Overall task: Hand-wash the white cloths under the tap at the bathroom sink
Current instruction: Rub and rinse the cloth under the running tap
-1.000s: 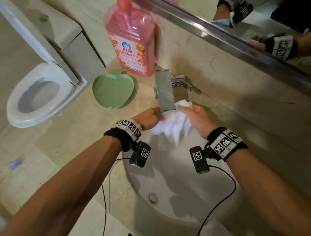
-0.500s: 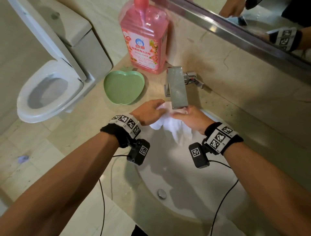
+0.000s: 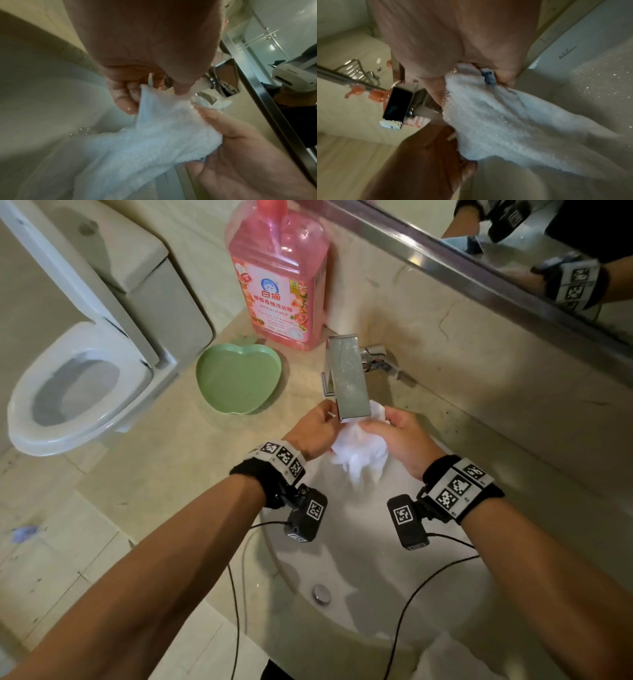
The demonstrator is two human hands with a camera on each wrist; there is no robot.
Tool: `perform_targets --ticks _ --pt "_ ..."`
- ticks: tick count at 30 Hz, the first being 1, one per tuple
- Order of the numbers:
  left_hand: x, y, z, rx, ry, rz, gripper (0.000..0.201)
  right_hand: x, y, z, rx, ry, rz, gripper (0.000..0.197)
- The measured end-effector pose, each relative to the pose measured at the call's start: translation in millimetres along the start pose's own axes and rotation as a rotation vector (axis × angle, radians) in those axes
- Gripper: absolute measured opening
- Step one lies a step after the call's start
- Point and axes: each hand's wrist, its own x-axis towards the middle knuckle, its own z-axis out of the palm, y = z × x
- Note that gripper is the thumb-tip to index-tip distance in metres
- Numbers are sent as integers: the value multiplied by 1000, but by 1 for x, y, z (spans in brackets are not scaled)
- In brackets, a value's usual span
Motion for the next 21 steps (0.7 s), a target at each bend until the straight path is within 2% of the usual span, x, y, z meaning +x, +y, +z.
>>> perform_targets --ticks 3,6,8,10,14,16,18,20,21 --pt "2 -2 4 -18 -39 -44 26 -3 -8 -9 37 16 -7 15" --pt "4 -6 3 -208 -20 -55 29 -3 -10 -16 56 2 23 18" --pt "6 -7 -1 -165 47 0 35 -4 -7 -17 -62 10 42 17" --pt "5 -4 -6 -70 60 82 38 -5 -2 -13 -235 6 50 16" --pt "-5 10 -14 89 -55 241 32 -2 -2 8 -352 -104 0 33" --pt "-12 16 -18 61 -169 218 25 0 -6 19 -329 -137 -29 36" --pt "-16 19 -23 51 -214 149 14 6 -7 26 -345 -138 -54 25" --pt "-13 14 -28 194 -111 131 3 9 -6 25 -378 -115 -60 13" --pt "-11 11 -30 276 -40 120 7 10 -5 24 -365 -103 -50 9"
